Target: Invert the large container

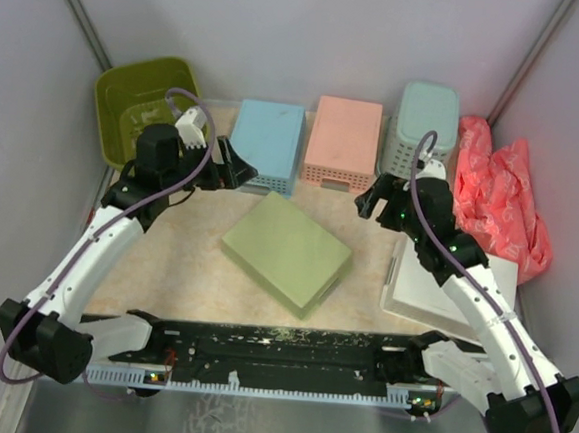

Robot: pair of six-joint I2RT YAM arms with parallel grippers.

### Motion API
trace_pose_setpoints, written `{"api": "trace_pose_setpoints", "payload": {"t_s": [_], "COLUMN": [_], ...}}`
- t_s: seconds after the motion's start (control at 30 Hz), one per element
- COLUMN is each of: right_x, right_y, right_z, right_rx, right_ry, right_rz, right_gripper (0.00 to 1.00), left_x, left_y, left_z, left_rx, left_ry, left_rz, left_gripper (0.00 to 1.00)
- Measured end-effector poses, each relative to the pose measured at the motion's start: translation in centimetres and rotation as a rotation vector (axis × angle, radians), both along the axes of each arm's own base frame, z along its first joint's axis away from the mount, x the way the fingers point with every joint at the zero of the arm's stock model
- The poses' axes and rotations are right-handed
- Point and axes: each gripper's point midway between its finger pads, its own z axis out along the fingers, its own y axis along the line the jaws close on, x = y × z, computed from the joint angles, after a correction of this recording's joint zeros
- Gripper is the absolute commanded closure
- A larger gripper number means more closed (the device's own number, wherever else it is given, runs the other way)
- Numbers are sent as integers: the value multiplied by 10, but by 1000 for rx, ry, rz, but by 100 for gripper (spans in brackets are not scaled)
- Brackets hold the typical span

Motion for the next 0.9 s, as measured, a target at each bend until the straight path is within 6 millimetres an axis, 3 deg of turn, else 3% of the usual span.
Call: {"api": "trace_pose_setpoints", "payload": {"t_s": [0.1,0.2,0.3,0.4,0.47,0.53,0.67,0.9], "right_x": [-7,-29,-59,-78,-82,-79,-69,-68], "right_y": [28,89,161,200,209,202,198,188], "right_z": [-2,-11,-39,-79,-106,-129,-119,-121], "right_rx": [21,10,-46,-134,-196,-266,-290,-336], "right_ry": [-14,-5,53,141,200,247,204,208], "right_rz": [100,294,513,621,636,609,568,557], "right_gripper": [15,15,15,15,15,15,15,16], "left_x": [4,13,32,54,67,78,99,128], "left_y": [17,33,50,66,77,87,106,122], "left_z": [6,4,1,0,1,1,-7,-25], "left_rx": [68,137,201,253,282,303,338,383], "left_ry": [-35,-26,5,23,22,24,41,89], "left_rz": [74,141,206,263,298,331,383,415], "left_gripper": [0,0,0,0,0,0,0,0]}}
